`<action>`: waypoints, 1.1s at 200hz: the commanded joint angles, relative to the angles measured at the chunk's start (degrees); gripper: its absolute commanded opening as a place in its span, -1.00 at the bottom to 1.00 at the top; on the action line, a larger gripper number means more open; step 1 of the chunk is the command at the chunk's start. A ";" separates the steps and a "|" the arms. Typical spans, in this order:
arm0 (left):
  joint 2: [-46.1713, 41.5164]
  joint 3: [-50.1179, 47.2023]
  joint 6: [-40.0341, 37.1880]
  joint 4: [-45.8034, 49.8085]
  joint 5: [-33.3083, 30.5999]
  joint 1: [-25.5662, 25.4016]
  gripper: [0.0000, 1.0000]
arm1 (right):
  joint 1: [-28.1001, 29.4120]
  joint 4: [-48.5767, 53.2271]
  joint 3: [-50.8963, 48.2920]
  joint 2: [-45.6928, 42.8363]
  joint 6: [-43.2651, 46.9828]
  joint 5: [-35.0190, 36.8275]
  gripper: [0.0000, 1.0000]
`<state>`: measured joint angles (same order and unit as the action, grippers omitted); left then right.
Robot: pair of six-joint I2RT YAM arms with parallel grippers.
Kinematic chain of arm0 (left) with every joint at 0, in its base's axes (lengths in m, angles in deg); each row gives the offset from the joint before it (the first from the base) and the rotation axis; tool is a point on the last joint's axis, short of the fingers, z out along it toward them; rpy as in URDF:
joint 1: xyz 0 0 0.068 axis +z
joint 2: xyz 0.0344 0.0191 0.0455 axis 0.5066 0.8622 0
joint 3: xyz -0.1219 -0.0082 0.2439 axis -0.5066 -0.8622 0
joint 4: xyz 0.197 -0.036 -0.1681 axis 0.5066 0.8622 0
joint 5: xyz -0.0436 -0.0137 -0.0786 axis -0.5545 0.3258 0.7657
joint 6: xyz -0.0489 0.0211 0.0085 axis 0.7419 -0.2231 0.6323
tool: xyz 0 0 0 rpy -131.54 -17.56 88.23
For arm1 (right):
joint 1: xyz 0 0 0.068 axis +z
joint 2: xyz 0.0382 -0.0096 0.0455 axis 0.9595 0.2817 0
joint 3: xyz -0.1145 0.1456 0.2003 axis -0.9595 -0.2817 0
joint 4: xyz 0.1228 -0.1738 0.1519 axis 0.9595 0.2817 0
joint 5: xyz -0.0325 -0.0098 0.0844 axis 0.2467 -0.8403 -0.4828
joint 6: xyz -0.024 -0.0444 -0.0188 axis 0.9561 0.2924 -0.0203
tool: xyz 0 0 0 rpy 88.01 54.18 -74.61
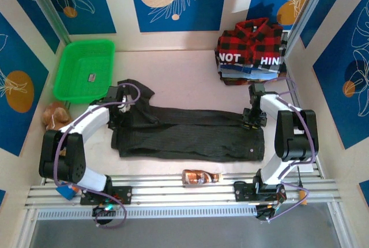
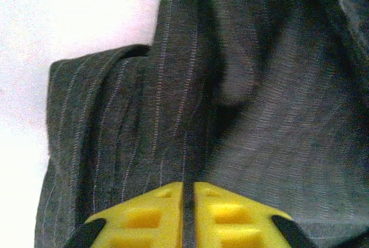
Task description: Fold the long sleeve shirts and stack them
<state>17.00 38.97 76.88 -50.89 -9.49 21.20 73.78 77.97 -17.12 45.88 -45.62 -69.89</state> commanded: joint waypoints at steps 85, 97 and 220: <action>-9.28 13.90 4.72 1.78 8.28 -2.15 0.42 | 2.80 8.87 9.49 -9.84 -4.60 -16.19 -0.01; -8.28 14.19 4.57 0.39 8.93 -4.11 0.41 | 5.30 7.79 9.37 -9.02 -5.55 -19.84 -0.19; -4.88 11.02 5.38 -2.94 5.80 -10.45 0.34 | 9.66 6.36 13.13 10.26 -6.69 -13.94 -0.82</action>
<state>12.98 51.01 83.31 -54.58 -2.15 10.80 83.77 82.19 -4.62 56.48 -52.85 -87.09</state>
